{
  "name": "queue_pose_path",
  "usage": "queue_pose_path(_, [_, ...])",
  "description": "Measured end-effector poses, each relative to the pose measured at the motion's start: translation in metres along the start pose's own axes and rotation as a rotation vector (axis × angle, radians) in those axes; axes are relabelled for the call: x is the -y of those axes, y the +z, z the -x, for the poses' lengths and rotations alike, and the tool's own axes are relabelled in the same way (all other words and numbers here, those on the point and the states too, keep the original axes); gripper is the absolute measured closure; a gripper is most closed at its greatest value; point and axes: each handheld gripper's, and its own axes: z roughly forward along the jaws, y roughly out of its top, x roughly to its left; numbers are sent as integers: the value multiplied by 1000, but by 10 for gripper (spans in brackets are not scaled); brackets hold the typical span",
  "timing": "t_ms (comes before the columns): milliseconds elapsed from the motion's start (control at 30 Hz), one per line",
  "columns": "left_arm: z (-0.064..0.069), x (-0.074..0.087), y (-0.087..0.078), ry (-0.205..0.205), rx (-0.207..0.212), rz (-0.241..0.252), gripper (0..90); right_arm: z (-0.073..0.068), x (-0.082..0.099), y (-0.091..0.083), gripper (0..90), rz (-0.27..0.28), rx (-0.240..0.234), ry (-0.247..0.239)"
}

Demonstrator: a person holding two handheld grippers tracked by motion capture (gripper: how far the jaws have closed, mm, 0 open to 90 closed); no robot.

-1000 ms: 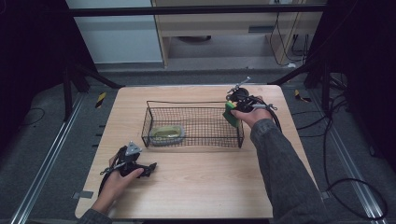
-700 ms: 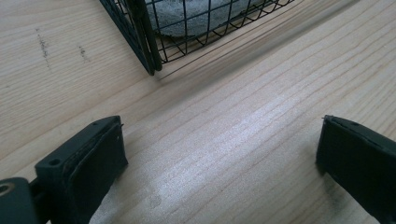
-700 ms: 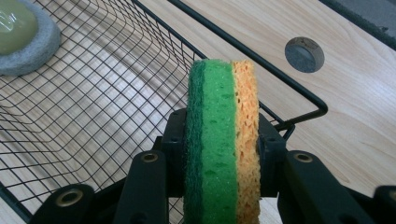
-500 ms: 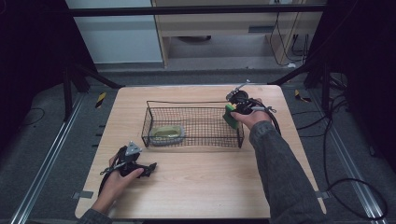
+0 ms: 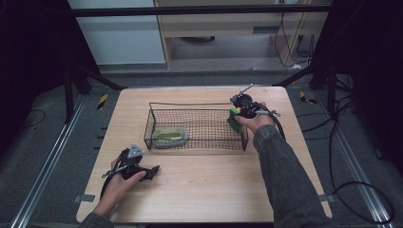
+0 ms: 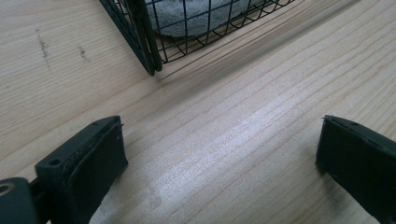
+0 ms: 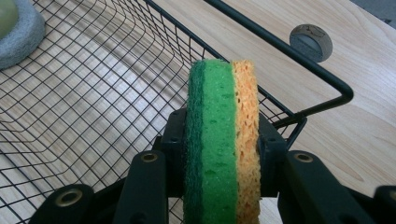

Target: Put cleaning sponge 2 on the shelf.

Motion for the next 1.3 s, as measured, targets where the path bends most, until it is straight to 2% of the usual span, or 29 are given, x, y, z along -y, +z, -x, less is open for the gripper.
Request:
queue_pose_path(333, [0,0,0,1,0,-1,2,0,1,3,644,3,0,-2])
queue_pose_path(500, [0,0,0,1,0,-1,2,-4,3,9,644,-26,4,-12])
queue_pose_path(800, [0,0,0,0,0,0,2,-5,3,11,637,-27,5,-9])
queue_pose_path(933, [0,0,0,-2,0,2,2,-8,3,11,551,-43,15,-12])
queue_pose_path(1067, [0,0,0,-3,0,2,2,-11,3,9,528,-43,22,-20])
queue_pose_path(1133, [0,0,0,-5,1,2,2,-13,3,5,518,-38,20,-8])
queue_pose_path(1200, [0,0,0,-7,0,2,2,-15,3,1,590,-33,24,-14])
queue_pose_path(1300, [0,0,0,-7,0,2,2,-18,4,-4,617,-31,16,-27])
